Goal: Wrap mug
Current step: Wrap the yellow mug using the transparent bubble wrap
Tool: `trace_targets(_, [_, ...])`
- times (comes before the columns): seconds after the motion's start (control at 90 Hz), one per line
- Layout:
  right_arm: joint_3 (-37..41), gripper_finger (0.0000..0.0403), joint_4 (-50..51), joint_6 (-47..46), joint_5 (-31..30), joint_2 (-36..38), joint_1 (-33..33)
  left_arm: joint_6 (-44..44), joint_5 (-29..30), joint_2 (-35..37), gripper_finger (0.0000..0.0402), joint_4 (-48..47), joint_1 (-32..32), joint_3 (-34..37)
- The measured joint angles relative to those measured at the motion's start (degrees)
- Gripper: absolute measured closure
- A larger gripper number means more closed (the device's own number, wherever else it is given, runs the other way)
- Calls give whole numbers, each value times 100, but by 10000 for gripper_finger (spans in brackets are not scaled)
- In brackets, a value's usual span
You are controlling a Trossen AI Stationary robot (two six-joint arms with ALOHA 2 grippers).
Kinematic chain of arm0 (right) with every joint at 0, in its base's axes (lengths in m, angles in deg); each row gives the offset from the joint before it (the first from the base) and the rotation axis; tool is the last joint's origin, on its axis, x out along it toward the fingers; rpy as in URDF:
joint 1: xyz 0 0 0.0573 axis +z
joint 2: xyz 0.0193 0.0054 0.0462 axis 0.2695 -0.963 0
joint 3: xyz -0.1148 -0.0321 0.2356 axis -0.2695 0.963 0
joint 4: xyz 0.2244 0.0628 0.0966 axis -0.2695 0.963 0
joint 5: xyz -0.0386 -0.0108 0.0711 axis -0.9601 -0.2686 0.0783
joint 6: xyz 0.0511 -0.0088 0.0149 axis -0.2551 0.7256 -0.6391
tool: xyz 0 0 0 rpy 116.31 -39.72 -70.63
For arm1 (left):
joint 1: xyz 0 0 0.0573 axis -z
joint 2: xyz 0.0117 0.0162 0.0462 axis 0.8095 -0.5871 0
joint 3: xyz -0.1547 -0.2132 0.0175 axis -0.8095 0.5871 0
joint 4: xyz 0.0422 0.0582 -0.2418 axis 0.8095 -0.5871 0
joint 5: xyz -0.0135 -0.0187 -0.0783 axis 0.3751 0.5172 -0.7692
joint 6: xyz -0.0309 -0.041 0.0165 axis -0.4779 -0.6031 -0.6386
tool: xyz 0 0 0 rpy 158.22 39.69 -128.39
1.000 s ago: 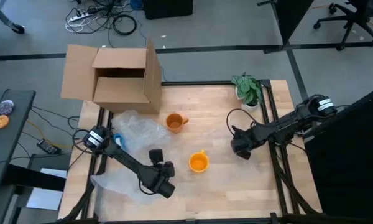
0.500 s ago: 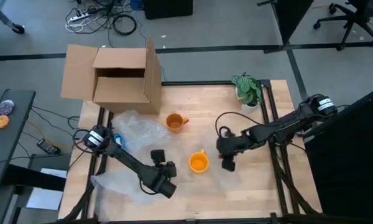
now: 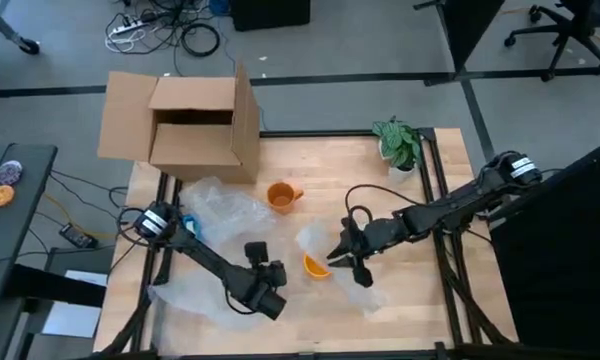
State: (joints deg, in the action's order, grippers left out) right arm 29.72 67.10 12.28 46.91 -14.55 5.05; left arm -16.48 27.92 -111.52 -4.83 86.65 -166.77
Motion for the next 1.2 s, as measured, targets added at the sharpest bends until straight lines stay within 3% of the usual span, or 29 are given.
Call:
trace_targets(0.456, [-1,328,-784,8,158,-801,466,802,-145,0,172,-1886,19,-2237])
trace_targets(0.6, [-1,328,-794,3,147,-937,525,803,-174,0,172,-2475,28,-2469])
trace_targets(0.756, [-2,328,-852,26,127,-934,534,811,-65,0,172,-2497,-31,-2473])
trace_targets(1.022, [-2,328,-881,48,143,-932,536,1119,1356,44,172,-3141,-46,-2641])
trace_targets(1.2, [-2,328,-876,113,153,-932,542,1783,1712,50,172,-1721,-85,-2564])
